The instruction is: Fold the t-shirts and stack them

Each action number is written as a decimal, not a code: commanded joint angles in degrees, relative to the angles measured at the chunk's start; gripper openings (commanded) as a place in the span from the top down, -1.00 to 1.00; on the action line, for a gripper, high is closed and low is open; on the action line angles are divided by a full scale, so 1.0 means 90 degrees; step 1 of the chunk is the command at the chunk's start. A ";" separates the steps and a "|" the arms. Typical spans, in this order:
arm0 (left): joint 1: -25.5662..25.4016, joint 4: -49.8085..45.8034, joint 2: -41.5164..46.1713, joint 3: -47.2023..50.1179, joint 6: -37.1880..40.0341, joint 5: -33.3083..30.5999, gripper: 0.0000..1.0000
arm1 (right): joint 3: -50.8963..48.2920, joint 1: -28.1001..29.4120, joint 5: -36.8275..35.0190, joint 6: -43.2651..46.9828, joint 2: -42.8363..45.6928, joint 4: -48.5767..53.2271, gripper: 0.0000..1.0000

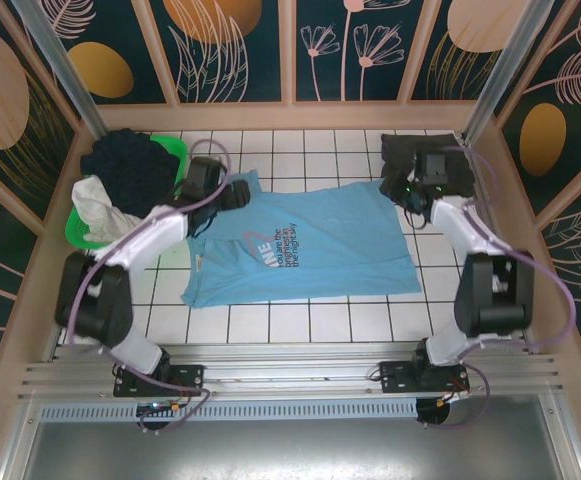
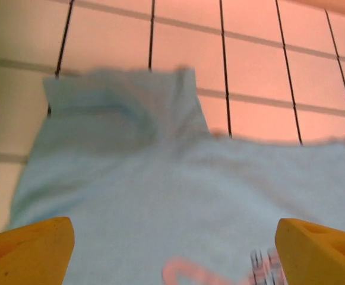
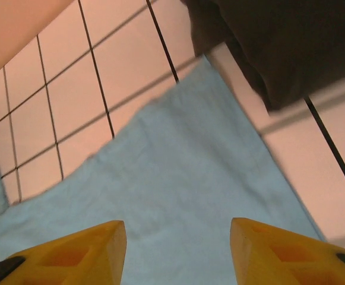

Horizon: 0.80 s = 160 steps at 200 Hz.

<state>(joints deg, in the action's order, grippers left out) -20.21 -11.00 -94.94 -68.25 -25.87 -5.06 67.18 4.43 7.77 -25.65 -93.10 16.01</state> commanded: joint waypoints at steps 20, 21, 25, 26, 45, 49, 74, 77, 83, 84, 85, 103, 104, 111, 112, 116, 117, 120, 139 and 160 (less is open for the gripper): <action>0.0673 -0.0634 -0.2185 -0.1999 0.0459 -0.0058 -0.63 | 0.2045 0.0114 -0.0590 0.0907 -0.2108 0.0558 0.08; 0.0688 -0.0648 -0.2244 -0.2047 0.0461 -0.0070 -0.63 | 0.2086 0.0118 -0.0595 0.0922 -0.2156 0.0562 0.08; 0.0728 -0.0733 -0.2417 -0.2230 0.0458 -0.0143 -0.63 | 0.2232 0.0130 -0.0615 0.0974 -0.2311 0.0570 0.09; 0.0740 -0.0751 -0.2458 -0.2269 0.0460 -0.0156 -0.63 | 0.2262 0.0127 -0.0617 0.0989 -0.2351 0.0567 0.09; 0.0913 -0.1009 -0.3152 -0.2969 0.0470 -0.0245 -0.60 | 0.2942 0.0132 -0.0713 0.1196 -0.3083 0.0724 0.12; 0.0929 -0.1068 -0.3261 -0.3098 0.0464 -0.0221 -0.59 | 0.3097 0.0124 -0.0769 0.1233 -0.3233 0.0812 0.13; 0.1035 -0.1040 -0.3755 -0.3470 0.0352 -0.0373 -0.57 | 0.3791 0.0116 -0.1142 0.1444 -0.3938 0.1127 0.14; 0.1055 -0.1024 -0.3818 -0.3498 0.0318 -0.0384 -0.57 | 0.3850 0.0114 -0.1170 0.1466 -0.4003 0.1161 0.14; 0.1106 -0.1021 -0.3927 -0.3573 0.0245 -0.0369 -0.55 | 0.3973 0.0119 -0.1229 0.1481 -0.4133 0.1228 0.14; 0.1114 -0.1022 -0.3950 -0.3581 0.0227 -0.0362 -0.55 | 0.3987 0.0116 -0.1237 0.1482 -0.4145 0.1238 0.14; 0.1123 -0.1023 -0.3966 -0.3595 0.0213 -0.0354 -0.54 | 0.4003 0.0115 -0.1241 0.1487 -0.4166 0.1248 0.14; 0.1233 -0.0947 -0.4241 -0.3746 0.0062 -0.0164 -0.46 | 0.4122 0.0115 -0.1282 0.1568 -0.4356 0.1258 0.15; 0.1231 -0.0941 -0.4253 -0.3745 0.0062 -0.0157 -0.45 | 0.4125 0.0114 -0.1283 0.1565 -0.4364 0.1253 0.15; 0.1233 -0.0899 -0.4339 -0.3780 0.0057 -0.0117 -0.43 | 0.4130 0.0114 -0.1297 0.1589 -0.4398 0.1218 0.15; 0.1236 -0.0898 -0.4356 -0.3787 0.0054 -0.0115 -0.43 | 0.4134 0.0114 -0.1300 0.1600 -0.4405 0.1219 0.15; 0.1235 -0.0905 -0.4407 -0.3824 0.0047 -0.0103 -0.40 | 0.4142 0.0114 -0.1328 0.1604 -0.4427 0.1219 0.15; 0.1232 -0.0910 -0.4420 -0.3838 0.0045 -0.0102 -0.39 | 0.4145 0.0114 -0.1330 0.1602 -0.4434 0.1219 0.15; 0.1234 -0.0929 -0.4459 -0.3871 0.0038 -0.0110 -0.37 | 0.4154 0.0122 -0.1338 0.1612 -0.4455 0.1217 0.15; 0.1238 -0.0912 -0.4580 -0.3914 0.0014 0.0004 -0.25 | 0.4188 0.0115 -0.1274 0.1620 -0.4536 0.1236 0.15; 0.1238 -0.0826 -0.4638 -0.3876 0.0008 0.0096 -0.05 | 0.4157 0.0119 -0.1140 0.1615 -0.4575 0.1132 0.18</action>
<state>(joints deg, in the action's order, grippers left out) -9.41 -18.04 -134.23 -102.41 -25.21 -6.04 103.13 5.26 -2.11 -12.27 -132.31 25.36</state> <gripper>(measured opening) 0.567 0.421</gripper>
